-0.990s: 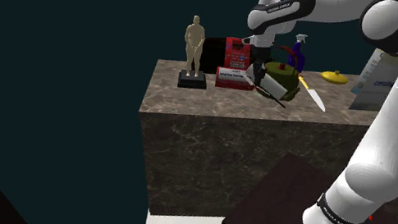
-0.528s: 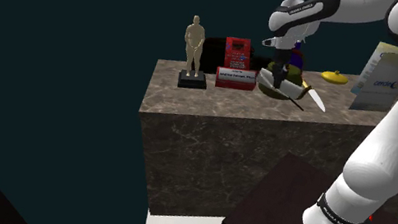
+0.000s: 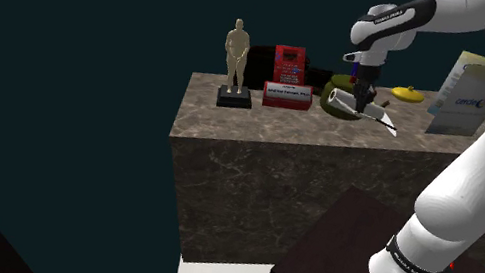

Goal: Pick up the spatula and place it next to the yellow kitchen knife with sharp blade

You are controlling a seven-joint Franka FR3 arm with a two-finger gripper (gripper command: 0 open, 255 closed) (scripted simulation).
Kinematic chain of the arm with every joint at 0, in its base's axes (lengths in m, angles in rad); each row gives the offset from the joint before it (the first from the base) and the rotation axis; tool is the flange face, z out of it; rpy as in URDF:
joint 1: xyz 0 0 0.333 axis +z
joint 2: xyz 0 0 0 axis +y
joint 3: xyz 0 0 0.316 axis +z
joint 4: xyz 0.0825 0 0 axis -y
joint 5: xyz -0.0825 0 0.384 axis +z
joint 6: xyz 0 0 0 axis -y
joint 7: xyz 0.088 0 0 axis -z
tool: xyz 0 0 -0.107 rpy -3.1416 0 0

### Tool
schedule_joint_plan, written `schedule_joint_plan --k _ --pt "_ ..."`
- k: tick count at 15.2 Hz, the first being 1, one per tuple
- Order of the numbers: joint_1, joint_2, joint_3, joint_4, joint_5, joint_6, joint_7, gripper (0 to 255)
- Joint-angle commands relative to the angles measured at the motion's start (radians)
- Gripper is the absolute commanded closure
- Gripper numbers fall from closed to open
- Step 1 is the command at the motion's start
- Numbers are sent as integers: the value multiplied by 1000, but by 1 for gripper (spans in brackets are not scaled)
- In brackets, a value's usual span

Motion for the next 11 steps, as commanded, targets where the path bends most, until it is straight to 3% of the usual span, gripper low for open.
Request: schedule_joint_plan --k 1,11 --pt "-5 7 -5 -17 -2 24 -5 255" --pt "-10 69 -10 -93 20 158 -16 255"
